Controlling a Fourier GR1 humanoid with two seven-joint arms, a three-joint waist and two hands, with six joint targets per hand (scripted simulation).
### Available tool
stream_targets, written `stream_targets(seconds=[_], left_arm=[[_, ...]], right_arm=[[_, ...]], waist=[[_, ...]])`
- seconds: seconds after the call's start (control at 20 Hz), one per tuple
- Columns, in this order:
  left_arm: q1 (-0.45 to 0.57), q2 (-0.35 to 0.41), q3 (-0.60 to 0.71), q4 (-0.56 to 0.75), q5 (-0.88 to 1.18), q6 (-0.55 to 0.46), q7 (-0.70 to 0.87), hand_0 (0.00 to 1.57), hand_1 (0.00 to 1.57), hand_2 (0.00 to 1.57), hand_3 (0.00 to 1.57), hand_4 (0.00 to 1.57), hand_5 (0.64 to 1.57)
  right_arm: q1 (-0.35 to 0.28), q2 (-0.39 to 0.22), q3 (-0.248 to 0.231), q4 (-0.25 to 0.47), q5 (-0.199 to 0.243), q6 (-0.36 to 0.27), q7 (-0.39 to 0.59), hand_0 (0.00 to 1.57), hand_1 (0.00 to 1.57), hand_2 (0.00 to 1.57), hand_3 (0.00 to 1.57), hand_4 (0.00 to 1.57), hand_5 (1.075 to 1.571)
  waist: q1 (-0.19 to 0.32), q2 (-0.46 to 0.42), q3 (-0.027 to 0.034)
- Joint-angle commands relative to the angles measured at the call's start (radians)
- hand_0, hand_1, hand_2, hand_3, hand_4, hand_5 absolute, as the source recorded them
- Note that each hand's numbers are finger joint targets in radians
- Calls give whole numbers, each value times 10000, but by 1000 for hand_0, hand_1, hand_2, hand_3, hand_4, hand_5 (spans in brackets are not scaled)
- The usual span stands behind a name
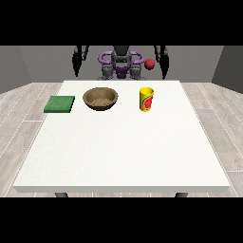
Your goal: Pick the cup and pour the ball into the bowl, then pick the bowl and place it on the pad
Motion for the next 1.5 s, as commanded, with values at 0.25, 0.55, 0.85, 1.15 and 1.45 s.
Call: stream_targets(seconds=[0.25, 0.55, 0.85, 1.15, 1.45], left_arm=[[-288, 488, 47, -1203, 44, -112, 927, 0, 0, 0, 0, 0, 1535], [-896, -784, 109, -2669, 2450, 121, 3509, 0, 0, 0, 0, 0, 1541], [-356, -300, 43, -3343, 2902, -211, 3648, 0, 0, 0, 0, 0, 1535], [-2719, -150, 576, -2539, 2316, -217, 1930, 0, 0, 0, 0, 0, 1512], [-4627, 848, 1707, -1436, 1790, -153, 772, 0, 0, 0, 0, 0, 1483]], right_arm=[[-139, -592, -121, -1065, -26, 161, 1041, 0, 0, 0, 305, 1058, 1571], [-1332, 919, 2357, -2262, -504, -2129, 3928, 0, 0, 0, 0, 783, 1571], [-1987, 936, 5148, -2625, 333, -5175, 5127, 0, 0, 0, 0, 512, 1571], [-5025, 546, 3244, -1922, 729, -3718, 4286, 0, 0, 0, 0, 0, 1570], [-4831, 716, 3187, -1979, 453, -3408, 2572, 0, 0, 0, 0, 0, 1568]], waist=[[-47, -2893, -15], [908, -5324, -39], [360, -4312, -30], [18, -685, -27], [-712, 1484, -17]])
